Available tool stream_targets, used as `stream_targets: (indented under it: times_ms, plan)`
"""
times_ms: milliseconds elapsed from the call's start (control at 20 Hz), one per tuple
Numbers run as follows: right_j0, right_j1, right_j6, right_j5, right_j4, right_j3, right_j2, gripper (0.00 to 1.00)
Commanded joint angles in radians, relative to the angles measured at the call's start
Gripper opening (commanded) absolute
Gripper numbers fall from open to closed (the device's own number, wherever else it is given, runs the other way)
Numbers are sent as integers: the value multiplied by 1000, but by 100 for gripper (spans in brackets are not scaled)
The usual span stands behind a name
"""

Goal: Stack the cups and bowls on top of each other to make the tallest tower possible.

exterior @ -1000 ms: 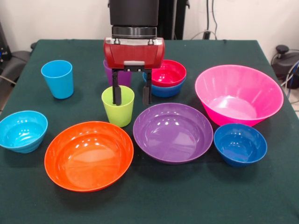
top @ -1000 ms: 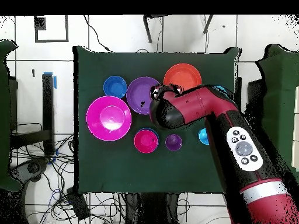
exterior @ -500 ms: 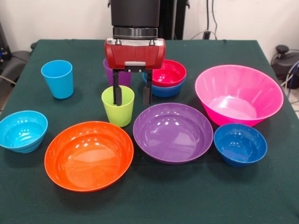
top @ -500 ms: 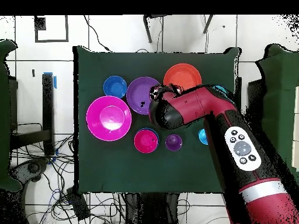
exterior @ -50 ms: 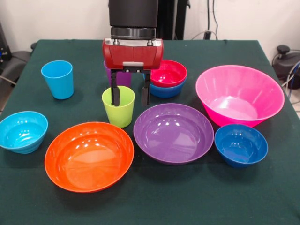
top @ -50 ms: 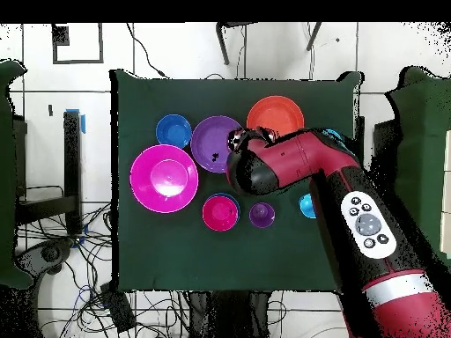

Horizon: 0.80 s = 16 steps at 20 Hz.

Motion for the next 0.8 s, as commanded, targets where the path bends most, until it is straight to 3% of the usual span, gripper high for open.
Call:
stream_targets:
  times_ms: [50, 250, 800]
  plan:
    - [16, 85, -130, -7, -76, -58, -30, 100]
    - [18, 83, -171, 79, -40, -68, -24, 100]
    - [22, 52, -189, 127, -4, -59, -18, 100]
